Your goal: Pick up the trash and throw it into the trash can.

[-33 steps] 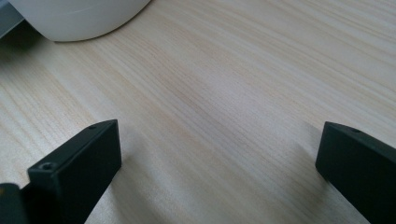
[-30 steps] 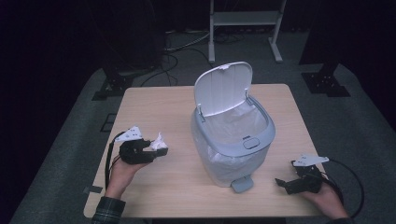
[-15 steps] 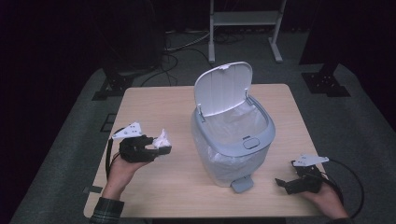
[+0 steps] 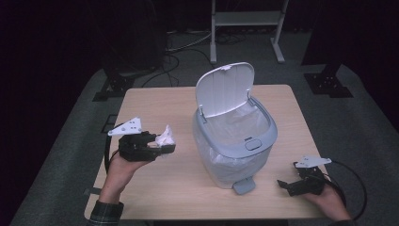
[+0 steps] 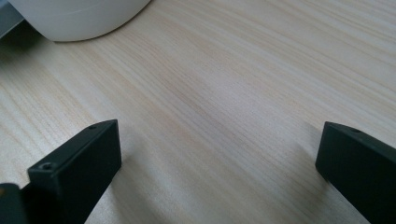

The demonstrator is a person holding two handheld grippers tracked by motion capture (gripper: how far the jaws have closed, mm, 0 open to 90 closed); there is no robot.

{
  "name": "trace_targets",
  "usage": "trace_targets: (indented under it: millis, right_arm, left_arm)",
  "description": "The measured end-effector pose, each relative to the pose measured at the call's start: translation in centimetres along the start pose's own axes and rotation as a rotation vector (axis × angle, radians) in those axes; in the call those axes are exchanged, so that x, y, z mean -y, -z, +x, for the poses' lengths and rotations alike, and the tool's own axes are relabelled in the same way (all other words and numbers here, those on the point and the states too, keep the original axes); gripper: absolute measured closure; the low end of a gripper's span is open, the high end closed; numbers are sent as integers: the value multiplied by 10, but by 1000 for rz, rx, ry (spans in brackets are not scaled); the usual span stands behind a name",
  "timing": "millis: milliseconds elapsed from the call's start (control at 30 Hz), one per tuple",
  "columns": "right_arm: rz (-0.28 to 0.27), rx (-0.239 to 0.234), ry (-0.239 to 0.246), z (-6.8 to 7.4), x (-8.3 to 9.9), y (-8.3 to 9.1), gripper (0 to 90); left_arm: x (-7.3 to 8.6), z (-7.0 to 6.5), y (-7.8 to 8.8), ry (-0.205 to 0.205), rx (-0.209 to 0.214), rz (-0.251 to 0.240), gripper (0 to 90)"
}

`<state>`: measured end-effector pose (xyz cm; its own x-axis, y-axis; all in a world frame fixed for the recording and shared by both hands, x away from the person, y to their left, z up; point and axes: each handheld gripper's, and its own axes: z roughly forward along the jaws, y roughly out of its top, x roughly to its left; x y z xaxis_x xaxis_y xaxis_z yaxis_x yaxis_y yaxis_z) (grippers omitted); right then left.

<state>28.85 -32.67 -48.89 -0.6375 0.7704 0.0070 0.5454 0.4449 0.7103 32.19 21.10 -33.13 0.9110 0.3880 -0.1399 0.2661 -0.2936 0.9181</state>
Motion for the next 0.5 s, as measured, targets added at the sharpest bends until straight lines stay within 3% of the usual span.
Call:
trace_targets:
  millis: [500]
  right_arm:
    - [0, 0, 0, 0, 0, 0, 0]
  left_arm:
    - [-27, -12, 0, -33, 54, -44, 534]
